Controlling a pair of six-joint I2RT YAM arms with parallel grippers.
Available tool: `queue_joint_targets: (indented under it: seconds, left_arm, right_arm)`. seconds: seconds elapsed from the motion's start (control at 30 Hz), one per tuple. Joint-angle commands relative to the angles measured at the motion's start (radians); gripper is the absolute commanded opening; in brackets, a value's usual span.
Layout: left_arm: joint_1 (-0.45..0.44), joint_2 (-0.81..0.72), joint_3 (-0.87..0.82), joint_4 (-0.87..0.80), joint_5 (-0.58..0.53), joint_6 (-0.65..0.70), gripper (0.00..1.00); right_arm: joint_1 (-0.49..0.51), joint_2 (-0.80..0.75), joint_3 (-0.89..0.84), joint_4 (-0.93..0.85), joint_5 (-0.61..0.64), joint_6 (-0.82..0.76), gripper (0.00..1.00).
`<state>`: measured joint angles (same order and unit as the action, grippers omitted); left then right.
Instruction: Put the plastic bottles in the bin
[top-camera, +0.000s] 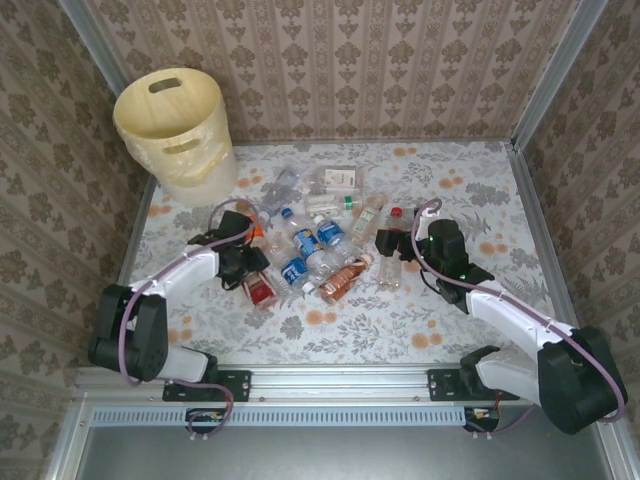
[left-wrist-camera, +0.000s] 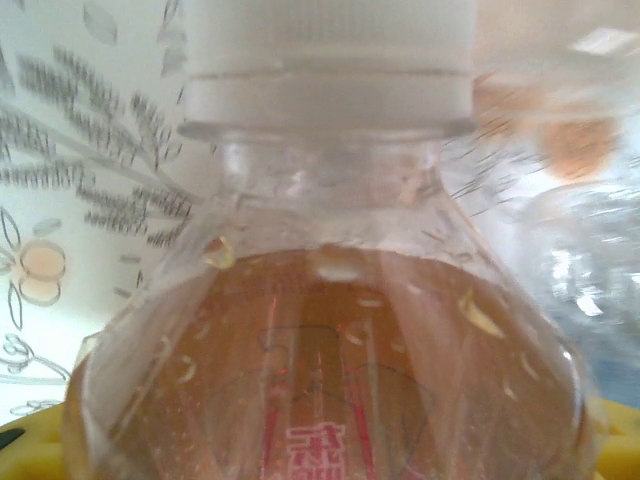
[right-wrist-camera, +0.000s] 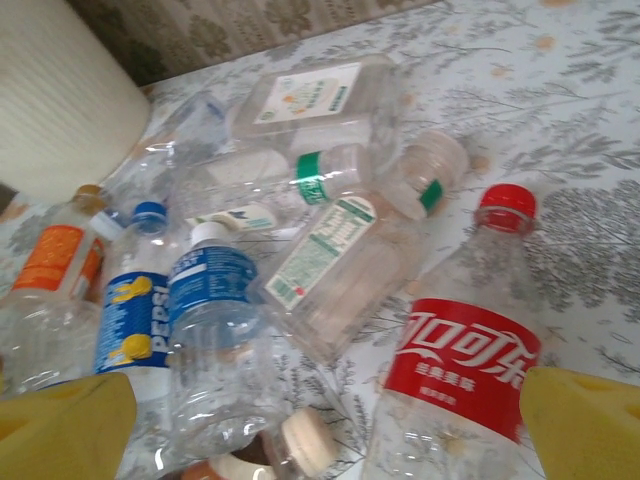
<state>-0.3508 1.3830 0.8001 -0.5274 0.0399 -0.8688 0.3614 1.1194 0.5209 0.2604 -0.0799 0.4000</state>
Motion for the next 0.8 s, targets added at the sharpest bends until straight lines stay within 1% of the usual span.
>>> queue_joint_targets:
  seconds: [0.0, 0.17, 0.23, 0.37, 0.47, 0.57, 0.63, 0.77]
  left_arm:
    - [0.018, -0.053, 0.048, -0.009, -0.040, 0.079, 0.55]
    - [0.025, -0.131, 0.057, 0.010, -0.081, 0.083, 0.54]
    - [0.031, -0.161, 0.080, 0.013, -0.106, 0.096, 0.54]
    - [0.037, -0.193, 0.128, 0.098, -0.141, 0.118, 0.54]
    - [0.035, -0.184, 0.163, 0.207, -0.143, 0.095, 0.54]
    - [0.029, -0.165, 0.202, 0.316, -0.143, 0.090, 0.54]
    - [0.029, -0.141, 0.253, 0.362, -0.141, 0.123, 0.54]
    - [0.030, -0.068, 0.411, 0.367, -0.112, 0.230, 0.53]
  right_arm:
    - [0.017, -0.046, 0.016, 0.055, -0.082, -0.054, 1.00]
    - [0.037, -0.080, -0.012, 0.102, -0.157, -0.057, 1.00]
    - [0.044, -0.088, -0.020, 0.122, -0.164, -0.051, 1.00]
    - [0.051, -0.089, -0.022, 0.174, -0.184, -0.041, 1.00]
    - [0.053, -0.077, -0.010, 0.208, -0.239, -0.013, 1.00]
    - [0.055, -0.064, 0.000, 0.245, -0.301, 0.048, 1.00]
    - [0.057, -0.061, 0.000, 0.265, -0.331, 0.071, 1.00]
    - [0.058, -0.071, 0.001, 0.236, -0.299, 0.093, 1.00]
